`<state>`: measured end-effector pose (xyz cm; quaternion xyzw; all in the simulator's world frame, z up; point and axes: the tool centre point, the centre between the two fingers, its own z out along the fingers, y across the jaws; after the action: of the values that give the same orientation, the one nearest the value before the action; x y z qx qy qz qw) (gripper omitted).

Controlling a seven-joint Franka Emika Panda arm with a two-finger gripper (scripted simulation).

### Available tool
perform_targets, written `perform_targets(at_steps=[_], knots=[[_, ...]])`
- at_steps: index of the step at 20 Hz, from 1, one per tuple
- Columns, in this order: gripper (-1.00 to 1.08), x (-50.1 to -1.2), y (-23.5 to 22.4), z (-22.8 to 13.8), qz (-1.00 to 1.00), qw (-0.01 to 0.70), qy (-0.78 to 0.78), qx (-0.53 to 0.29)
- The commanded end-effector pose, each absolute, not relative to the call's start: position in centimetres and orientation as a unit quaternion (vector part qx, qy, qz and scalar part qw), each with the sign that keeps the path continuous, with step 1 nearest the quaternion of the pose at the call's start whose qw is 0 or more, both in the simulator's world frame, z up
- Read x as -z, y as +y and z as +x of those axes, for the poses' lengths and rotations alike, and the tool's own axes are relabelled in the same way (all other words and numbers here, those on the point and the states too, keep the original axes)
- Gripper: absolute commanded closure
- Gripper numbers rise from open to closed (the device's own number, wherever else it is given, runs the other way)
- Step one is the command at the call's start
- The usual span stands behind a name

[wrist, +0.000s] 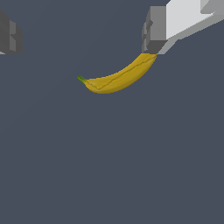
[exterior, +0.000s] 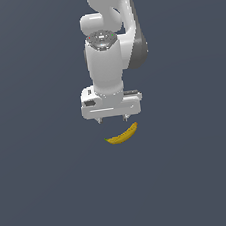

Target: Pick up the object and move it to a goal position.

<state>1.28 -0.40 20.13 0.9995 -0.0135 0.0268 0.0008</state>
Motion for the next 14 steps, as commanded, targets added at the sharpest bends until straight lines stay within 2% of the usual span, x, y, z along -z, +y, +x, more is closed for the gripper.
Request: perform_targets(at_steps=[1, 14], knots=[[-0.92, -20.13, -0.4, 1.28, 1.0, 0.001, -0.014, -0.027], [-0.92, -20.95, -0.25, 2.04, 0.999, -0.012, -0.022, -0.03]])
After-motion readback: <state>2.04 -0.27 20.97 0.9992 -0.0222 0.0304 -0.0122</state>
